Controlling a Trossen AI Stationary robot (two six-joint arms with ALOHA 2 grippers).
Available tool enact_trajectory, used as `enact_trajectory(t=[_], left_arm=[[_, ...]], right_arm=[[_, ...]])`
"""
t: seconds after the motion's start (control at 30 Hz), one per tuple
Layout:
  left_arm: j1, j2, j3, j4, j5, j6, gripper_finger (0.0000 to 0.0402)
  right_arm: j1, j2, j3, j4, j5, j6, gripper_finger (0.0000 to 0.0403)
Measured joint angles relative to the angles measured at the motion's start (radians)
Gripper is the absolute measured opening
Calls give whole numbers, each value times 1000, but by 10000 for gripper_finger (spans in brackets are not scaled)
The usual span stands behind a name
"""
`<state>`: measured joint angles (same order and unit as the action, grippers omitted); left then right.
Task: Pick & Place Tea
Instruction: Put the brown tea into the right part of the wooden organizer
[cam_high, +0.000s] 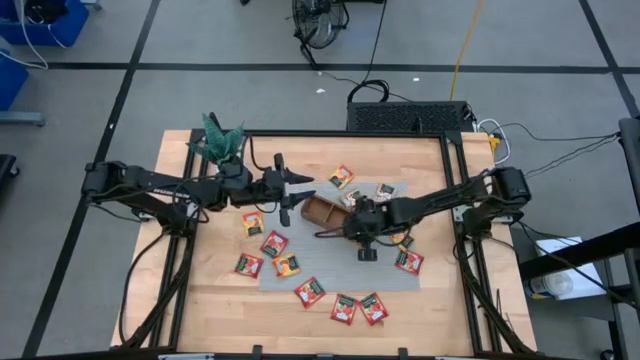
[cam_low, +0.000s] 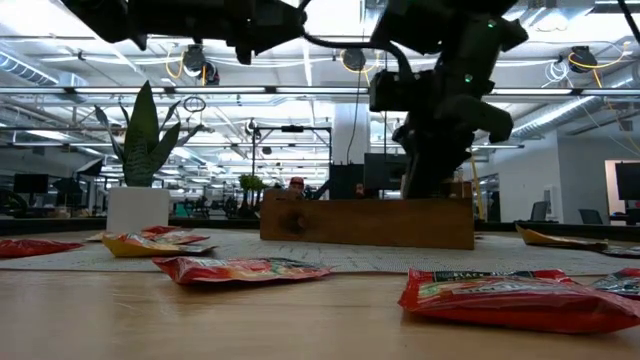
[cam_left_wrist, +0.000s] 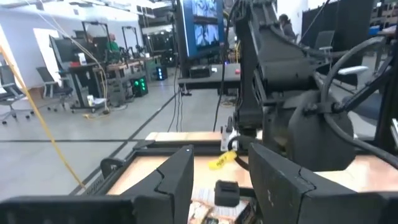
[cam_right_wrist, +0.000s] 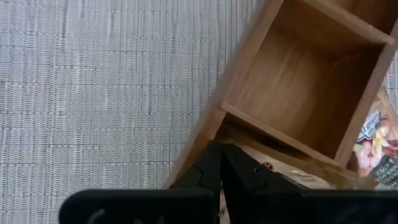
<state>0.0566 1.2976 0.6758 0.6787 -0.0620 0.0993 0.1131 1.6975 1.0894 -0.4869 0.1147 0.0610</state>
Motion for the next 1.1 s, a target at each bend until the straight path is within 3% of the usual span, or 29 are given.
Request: enact_trajectory(t=[0.33, 0.63, 1.1], left_arm=[[0, 0, 0, -33, 0, 12, 157], [0, 0, 0, -33, 0, 12, 157], [0, 0, 0, -33, 0, 4, 157]], right_arm=[[0, 63, 37, -114, 48, -9, 0], [26, 61, 37, -174, 332, -8, 0], [77, 8, 36, -140, 330, -21, 0]])
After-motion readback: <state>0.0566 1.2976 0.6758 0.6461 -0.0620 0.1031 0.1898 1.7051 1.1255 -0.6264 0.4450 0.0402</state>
